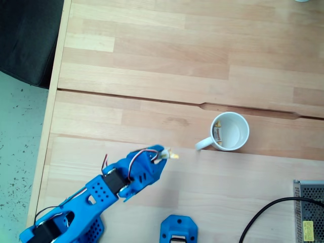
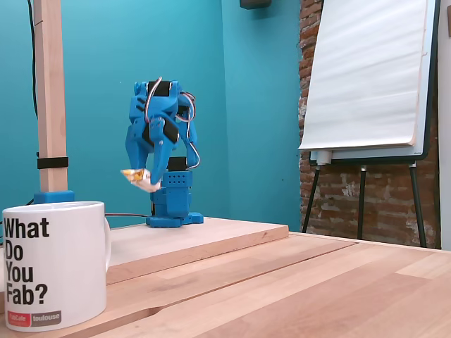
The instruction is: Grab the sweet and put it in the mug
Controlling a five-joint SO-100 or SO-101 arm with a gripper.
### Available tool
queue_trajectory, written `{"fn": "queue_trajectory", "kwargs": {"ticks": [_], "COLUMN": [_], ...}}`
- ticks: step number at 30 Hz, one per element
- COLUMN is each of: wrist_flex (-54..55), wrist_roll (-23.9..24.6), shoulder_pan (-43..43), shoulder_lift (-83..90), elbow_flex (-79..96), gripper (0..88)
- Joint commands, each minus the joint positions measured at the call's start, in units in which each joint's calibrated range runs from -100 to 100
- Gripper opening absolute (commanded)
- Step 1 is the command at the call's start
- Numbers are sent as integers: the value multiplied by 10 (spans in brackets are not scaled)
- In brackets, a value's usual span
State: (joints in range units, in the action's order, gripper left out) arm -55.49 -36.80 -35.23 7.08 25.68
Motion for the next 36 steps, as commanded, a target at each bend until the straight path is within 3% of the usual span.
{"fn": "queue_trajectory", "kwargs": {"ticks": [1,10,36], "wrist_flex": [-1,-2,7], "wrist_roll": [24,63,70], "shoulder_pan": [11,8,-85], "shoulder_lift": [-30,-134,-365], "elbow_flex": [-112,-309,-586], "gripper": [0,0,0]}}
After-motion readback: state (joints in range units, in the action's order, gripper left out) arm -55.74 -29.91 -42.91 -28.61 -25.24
